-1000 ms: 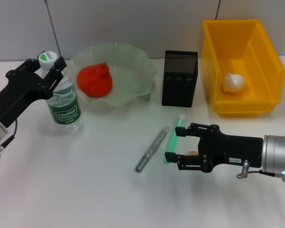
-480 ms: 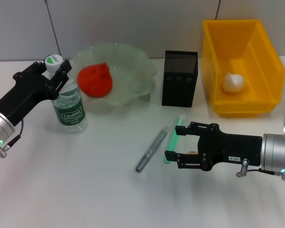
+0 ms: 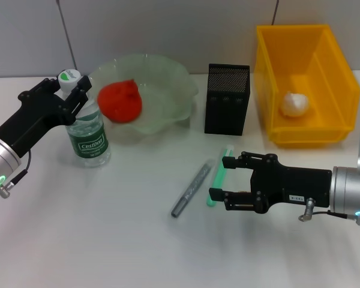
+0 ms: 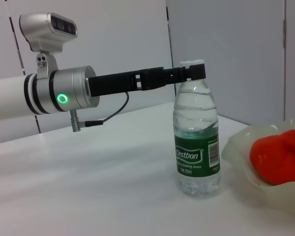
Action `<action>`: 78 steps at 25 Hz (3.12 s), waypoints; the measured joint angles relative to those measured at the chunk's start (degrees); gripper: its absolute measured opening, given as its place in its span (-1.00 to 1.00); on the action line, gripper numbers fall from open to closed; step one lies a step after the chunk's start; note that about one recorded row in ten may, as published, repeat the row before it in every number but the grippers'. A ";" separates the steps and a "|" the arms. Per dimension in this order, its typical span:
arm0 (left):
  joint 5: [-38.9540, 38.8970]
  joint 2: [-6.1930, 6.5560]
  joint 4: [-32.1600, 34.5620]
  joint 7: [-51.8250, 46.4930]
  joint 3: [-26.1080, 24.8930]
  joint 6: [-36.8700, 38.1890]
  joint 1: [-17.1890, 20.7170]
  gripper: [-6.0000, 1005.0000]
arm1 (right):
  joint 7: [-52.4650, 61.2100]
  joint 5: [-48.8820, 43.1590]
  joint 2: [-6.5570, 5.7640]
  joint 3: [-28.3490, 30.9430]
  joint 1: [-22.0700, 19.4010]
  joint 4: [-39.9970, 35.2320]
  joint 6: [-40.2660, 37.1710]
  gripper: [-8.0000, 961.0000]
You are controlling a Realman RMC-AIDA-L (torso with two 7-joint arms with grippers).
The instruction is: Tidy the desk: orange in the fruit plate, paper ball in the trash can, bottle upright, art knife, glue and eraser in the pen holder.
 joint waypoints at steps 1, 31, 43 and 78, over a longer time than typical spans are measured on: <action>0.00 0.00 0.00 0.00 -0.03 0.06 -0.02 -0.10 | 0.00 0.00 0.00 0.00 0.00 0.00 0.00 0.64; -1.76 0.44 2.81 -9.58 -1.68 12.12 3.05 0.50 | 0.24 0.67 -0.08 0.49 0.47 -0.06 0.22 0.64; 3.75 4.39 19.43 -36.96 7.81 38.72 10.13 0.65 | 1.12 3.09 -0.09 0.53 0.65 0.19 0.02 0.64; 26.76 2.82 22.51 -29.63 13.99 24.68 6.23 0.64 | 76.19 -50.31 -3.92 -0.68 29.42 -25.89 -18.38 0.64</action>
